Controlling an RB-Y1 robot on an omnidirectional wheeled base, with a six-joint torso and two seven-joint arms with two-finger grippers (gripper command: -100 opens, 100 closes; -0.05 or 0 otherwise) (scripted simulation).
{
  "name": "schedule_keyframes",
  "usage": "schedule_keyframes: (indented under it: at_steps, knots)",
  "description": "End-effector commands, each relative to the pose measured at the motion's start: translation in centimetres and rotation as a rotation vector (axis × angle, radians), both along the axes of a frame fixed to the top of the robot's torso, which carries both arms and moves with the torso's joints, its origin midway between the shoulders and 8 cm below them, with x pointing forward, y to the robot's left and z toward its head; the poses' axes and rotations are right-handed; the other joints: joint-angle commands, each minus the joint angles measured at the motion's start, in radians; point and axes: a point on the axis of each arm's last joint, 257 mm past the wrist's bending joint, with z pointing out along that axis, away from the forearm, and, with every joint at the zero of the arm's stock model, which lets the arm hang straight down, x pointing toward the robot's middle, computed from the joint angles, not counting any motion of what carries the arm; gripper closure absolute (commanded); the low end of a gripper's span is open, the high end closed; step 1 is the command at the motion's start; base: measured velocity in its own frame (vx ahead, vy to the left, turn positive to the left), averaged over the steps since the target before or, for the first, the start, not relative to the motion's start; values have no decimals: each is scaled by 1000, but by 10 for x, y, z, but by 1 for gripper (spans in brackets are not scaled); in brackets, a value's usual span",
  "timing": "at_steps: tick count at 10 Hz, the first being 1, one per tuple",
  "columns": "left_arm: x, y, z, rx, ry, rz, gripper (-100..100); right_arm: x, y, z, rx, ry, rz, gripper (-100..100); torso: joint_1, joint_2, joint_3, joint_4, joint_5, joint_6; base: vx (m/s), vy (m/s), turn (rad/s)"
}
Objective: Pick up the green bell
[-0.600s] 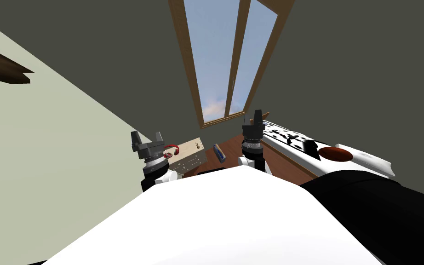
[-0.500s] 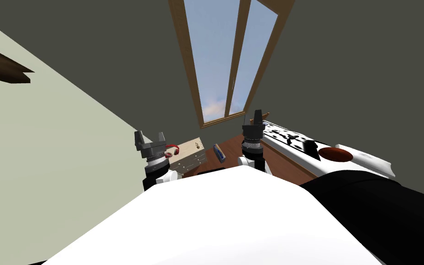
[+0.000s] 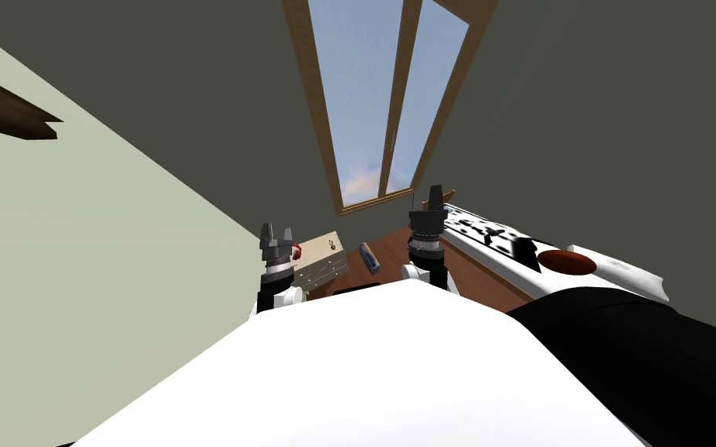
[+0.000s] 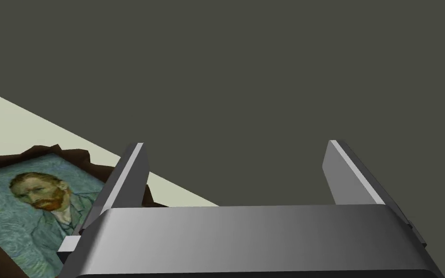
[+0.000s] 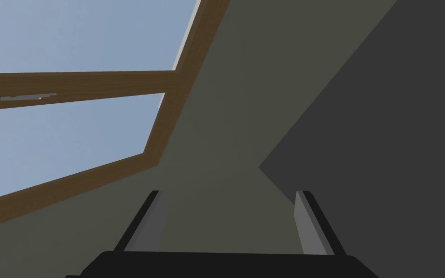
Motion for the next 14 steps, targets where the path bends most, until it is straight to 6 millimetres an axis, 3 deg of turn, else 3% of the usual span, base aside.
schedule_keyframes:
  at_steps: [1,4,11,14]
  knots:
    - [15,-6,-22,40,64,0,-100,0,0,0,0,0,0,0,0,0,0,0,0,0,-25,-46,17]
    - [41,-16,-69,120,187,-1,-100,0,0,0,0,0,0,0,-1,-1,0,0,0,0,-14,-62,12]
    - [65,-22,-139,208,353,-1,-100,0,0,0,0,0,0,0,0,-1,-1,0,0,0,-2,-32,-1]
    - [77,-25,-182,270,457,-3,-100,0,0,0,0,0,0,0,0,-2,-1,0,0,0,4,-35,-13]
